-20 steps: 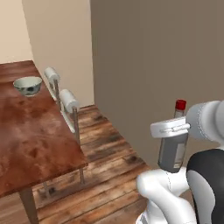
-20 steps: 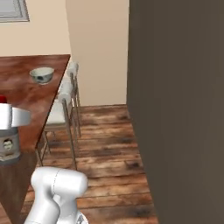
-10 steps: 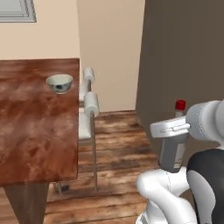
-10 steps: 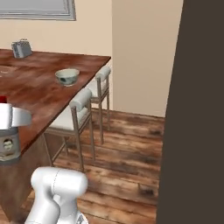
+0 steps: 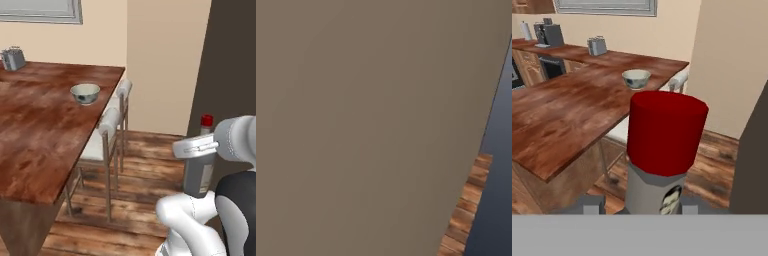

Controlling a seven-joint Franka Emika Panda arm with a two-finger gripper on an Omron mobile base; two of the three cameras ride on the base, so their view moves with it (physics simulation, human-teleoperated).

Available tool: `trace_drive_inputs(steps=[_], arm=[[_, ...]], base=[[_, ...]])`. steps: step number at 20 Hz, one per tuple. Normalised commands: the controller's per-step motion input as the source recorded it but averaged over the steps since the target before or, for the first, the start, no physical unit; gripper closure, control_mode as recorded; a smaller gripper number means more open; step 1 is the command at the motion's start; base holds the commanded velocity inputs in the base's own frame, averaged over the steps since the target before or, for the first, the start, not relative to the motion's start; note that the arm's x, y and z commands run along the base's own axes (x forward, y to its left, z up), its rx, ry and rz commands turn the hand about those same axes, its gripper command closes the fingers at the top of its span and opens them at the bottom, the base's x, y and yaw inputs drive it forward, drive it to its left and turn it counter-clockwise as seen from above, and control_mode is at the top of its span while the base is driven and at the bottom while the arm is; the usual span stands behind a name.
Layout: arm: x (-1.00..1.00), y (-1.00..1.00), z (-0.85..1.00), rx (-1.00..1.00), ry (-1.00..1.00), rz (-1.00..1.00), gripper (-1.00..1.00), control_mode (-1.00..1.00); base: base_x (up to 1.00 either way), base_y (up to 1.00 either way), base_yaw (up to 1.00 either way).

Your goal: There is a bowl on the dining counter. Grab a lemon wedge from the fridge and place it in the bowl. Then get the liquor bottle and glass cup from the cabinet and place them next to the bowl.

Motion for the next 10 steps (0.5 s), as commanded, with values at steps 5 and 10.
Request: trace_drive_inputs(steps=[5, 10], arm=[[0.0, 0.0, 0.0, 0.0, 0.0, 0.0, 1.0, 1.0], [0.0, 0.0, 0.0, 0.0, 0.0, 0.0, 1.0, 1.0]], base=[[0.46, -0.93, 0.44], [0.54, -0.89, 0.42]])
